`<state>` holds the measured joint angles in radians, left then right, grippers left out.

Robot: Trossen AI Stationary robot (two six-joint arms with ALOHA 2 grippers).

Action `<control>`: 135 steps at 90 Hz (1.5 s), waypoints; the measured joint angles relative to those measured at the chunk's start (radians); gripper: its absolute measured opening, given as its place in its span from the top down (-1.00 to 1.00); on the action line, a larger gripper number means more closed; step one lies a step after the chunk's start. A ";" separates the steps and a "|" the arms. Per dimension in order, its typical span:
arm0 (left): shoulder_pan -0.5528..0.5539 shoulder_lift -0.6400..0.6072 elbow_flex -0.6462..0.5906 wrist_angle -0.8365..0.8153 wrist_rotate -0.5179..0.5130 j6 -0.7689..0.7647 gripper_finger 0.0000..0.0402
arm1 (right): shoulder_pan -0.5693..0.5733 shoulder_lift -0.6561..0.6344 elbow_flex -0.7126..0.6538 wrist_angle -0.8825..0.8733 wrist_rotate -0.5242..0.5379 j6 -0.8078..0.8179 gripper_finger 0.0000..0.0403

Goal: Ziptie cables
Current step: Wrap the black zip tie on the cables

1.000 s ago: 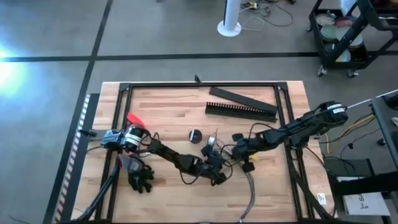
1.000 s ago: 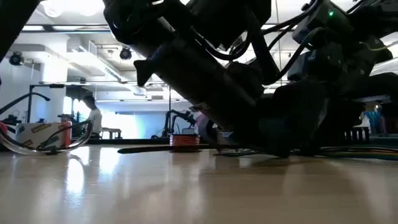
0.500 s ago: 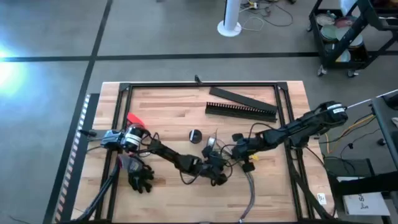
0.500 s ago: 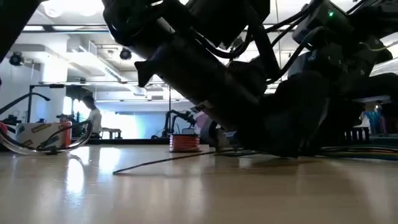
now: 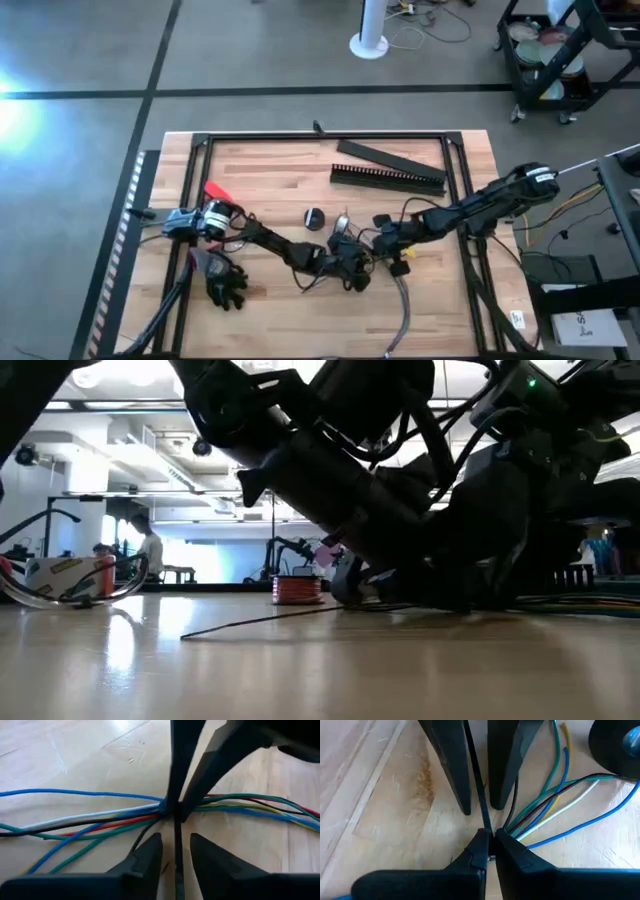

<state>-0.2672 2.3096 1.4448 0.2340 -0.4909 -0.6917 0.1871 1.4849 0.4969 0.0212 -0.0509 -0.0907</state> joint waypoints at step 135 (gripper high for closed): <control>-0.047 -0.005 -0.004 0.009 -0.068 0.388 0.31 | 0.000 -0.035 0.004 -0.043 -0.001 -0.007 0.99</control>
<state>-0.3145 2.3051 1.4410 0.2428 -0.5584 -0.3038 0.1871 1.4498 0.5011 -0.0219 -0.0521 -0.0972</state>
